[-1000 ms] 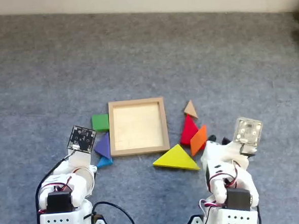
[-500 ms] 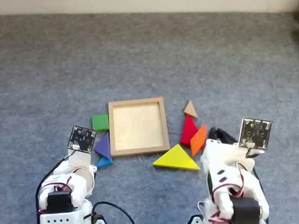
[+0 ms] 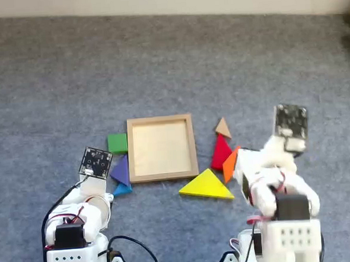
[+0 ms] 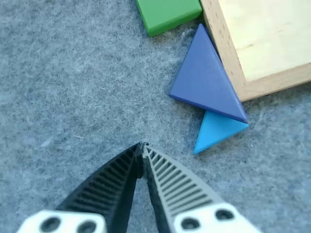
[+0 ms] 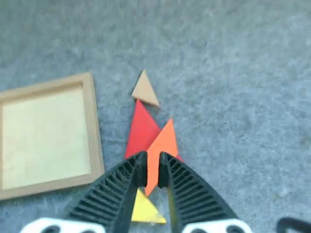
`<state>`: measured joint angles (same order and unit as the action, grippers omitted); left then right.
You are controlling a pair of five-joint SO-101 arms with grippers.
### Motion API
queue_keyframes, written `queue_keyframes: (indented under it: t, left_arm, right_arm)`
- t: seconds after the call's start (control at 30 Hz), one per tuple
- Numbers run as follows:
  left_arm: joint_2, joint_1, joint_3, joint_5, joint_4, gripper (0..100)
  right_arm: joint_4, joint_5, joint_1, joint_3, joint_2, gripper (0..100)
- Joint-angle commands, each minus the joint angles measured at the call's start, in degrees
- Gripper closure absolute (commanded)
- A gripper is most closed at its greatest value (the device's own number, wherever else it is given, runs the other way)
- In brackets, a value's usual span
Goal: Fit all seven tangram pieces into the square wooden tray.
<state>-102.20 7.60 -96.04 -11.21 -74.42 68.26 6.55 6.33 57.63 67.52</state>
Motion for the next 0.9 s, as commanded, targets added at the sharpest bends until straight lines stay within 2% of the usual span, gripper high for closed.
queue_keyframes:
  t: [0.0, 0.2, 0.3, 0.5, 0.73, 0.87]
  left_arm:
    - [-1.5, -1.1, -1.1, -0.4, -0.4, 99]
    - [-1.5, -1.1, -1.1, -0.4, -0.4, 99]
    - [-1.5, -1.1, -1.1, -0.4, -0.4, 99]
    - [-1.5, -1.1, -1.1, -0.4, -0.4, 99]
    - [-1.5, -1.1, -1.1, -0.4, -0.4, 99]
    - [-1.5, -1.1, -1.1, -0.4, -0.4, 99]
  right_arm:
    - [0.3, -0.8, 4.5, -5.3, -8.0, 95.0]
    - [1.4, -15.8, 10.2, -6.5, -14.7, 95.0]
    - [1.7, -19.9, 10.4, -9.5, -17.5, 94.4]
    - [1.2, -21.0, 10.5, -14.6, -27.6, 79.3]
    - [-7.1, -21.1, 10.5, -19.7, -42.2, 79.3]
    - [-8.0, -21.1, 10.2, -21.8, -48.7, 79.0]
